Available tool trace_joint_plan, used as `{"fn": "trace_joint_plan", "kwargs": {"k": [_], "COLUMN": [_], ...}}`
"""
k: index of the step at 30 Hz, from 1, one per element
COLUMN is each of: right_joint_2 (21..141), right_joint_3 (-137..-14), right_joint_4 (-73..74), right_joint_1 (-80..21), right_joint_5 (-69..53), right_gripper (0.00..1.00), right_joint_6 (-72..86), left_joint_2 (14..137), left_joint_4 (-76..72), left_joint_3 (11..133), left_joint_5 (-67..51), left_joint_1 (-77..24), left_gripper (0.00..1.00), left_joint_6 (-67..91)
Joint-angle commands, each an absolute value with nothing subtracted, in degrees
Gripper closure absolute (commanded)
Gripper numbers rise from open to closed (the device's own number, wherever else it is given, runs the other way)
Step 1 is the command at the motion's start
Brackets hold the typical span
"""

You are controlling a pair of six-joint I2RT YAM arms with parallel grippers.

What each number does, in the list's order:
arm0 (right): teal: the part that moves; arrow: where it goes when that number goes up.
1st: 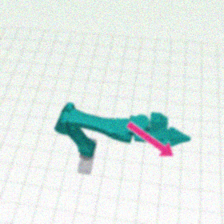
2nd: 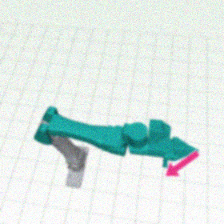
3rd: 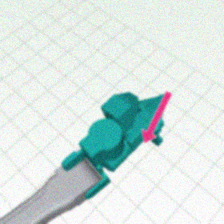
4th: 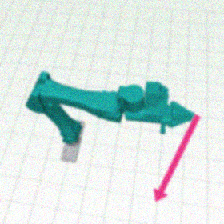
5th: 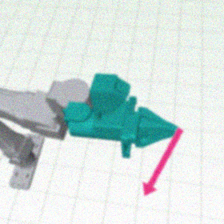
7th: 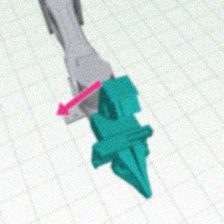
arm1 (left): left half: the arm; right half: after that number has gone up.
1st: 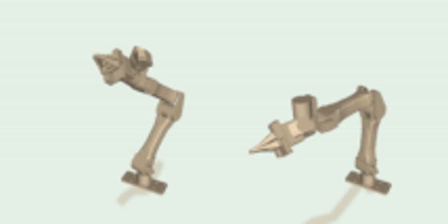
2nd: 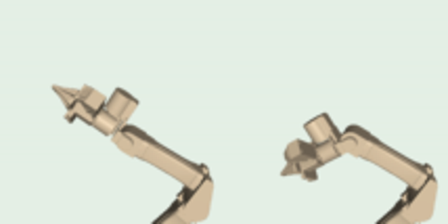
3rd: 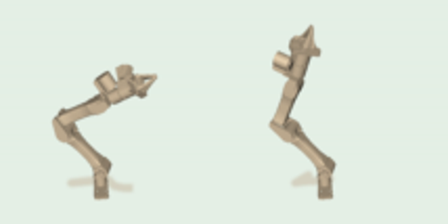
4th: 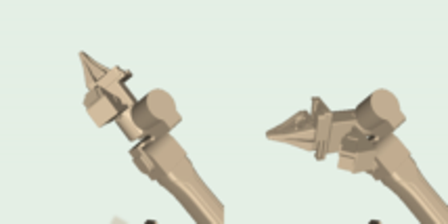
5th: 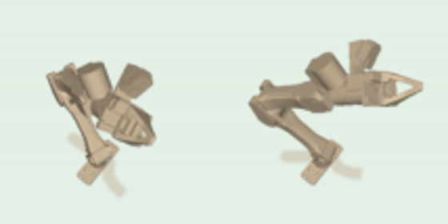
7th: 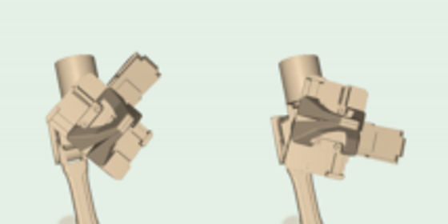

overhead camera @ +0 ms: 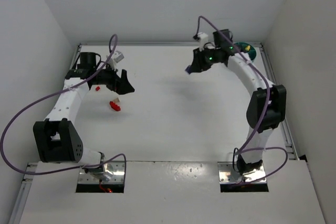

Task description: Sort the legos into containers by color

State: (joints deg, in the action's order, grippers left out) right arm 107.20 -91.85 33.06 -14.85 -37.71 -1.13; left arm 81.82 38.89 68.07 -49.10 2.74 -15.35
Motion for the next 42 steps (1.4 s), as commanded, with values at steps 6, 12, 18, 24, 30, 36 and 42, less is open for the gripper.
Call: {"fn": "trace_joint_plan", "kwargs": {"k": [6,12,18,24,30,36,42], "right_joint_2": [117.3,127.1,130.0,132.5,131.7,133.5,134.6], "right_joint_3": [-115.0,-126.4,-129.2,-130.9,-128.1,-128.7,-128.7], "right_joint_4": [44.3,47.4,46.0,45.3,42.7,43.3,42.1], "right_joint_1": [0.7,4.5,5.5,5.5,6.1,6.6,6.6], "right_joint_5": [-10.2,-8.3,-7.2,-2.7,-1.2,-0.5,1.2], "right_gripper": [1.00,1.00,1.00,1.00,1.00,0.99,0.86], "right_joint_6": [-16.1,-19.6,-19.6,-22.3,-24.8,-24.8,-24.8], "left_joint_2": [80.3,79.6,79.6,79.1,80.2,80.7,80.7], "left_joint_4": [32.3,31.0,31.6,32.1,32.1,32.1,31.6], "left_joint_3": [69.7,67.3,67.3,67.3,67.3,68.9,68.9], "left_joint_5": [-22.9,-20.0,-20.6,-20.0,-19.5,-16.1,-12.7], "left_joint_1": [0.4,0.4,0.4,1.0,1.0,1.0,2.1], "left_gripper": [0.01,0.01,0.01,0.01,0.01,0.01,0.01], "left_joint_6": [-7.3,-6.2,-6.2,-6.8,-6.8,-6.2,-4.8]}}
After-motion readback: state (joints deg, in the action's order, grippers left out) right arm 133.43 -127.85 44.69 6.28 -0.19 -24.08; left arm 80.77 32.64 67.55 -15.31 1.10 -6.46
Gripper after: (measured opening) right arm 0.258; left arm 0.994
